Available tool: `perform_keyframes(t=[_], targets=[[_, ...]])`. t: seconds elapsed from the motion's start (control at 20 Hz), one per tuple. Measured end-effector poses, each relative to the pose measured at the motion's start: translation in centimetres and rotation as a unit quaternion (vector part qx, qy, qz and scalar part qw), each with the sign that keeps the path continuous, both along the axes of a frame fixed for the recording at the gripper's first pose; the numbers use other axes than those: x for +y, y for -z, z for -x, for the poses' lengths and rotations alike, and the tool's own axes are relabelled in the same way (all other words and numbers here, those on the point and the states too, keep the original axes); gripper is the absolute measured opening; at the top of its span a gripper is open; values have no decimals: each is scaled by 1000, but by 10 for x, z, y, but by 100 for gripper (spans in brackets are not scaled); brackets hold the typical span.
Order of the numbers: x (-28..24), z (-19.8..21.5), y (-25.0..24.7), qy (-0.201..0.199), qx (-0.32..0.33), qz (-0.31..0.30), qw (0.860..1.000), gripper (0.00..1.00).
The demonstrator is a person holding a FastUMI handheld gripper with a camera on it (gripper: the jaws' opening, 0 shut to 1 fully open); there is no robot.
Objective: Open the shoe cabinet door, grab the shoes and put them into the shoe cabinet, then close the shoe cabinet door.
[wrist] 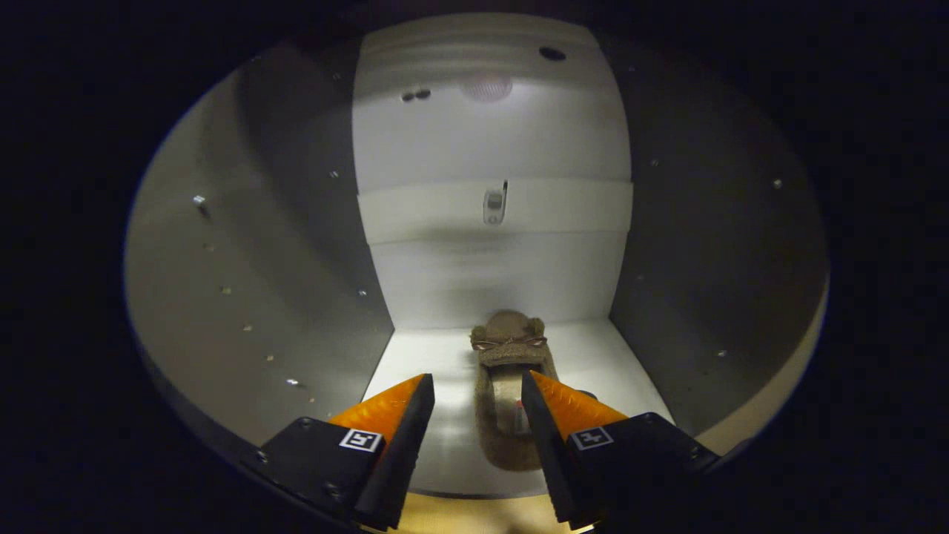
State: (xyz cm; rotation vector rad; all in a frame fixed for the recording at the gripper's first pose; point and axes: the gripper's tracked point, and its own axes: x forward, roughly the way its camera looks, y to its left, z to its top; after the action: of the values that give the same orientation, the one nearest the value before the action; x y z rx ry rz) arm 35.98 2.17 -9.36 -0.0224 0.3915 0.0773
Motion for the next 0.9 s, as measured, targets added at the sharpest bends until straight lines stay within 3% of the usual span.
perform_keyframes(t=[0.1,0.25,0.4,0.45,0.75,0.9], targets=[[1,30,-27,-3,-34,-9,999,76],[2,84,-49,-9,-59,-22,998,90],[7,138,-61,-28,-63,-29,997,92],[4,154,-63,-31,-70,-23,997,98],[-10,243,-85,-21,-129,-27,991,99],[-29,287,-90,2,-146,-34,989,99]])
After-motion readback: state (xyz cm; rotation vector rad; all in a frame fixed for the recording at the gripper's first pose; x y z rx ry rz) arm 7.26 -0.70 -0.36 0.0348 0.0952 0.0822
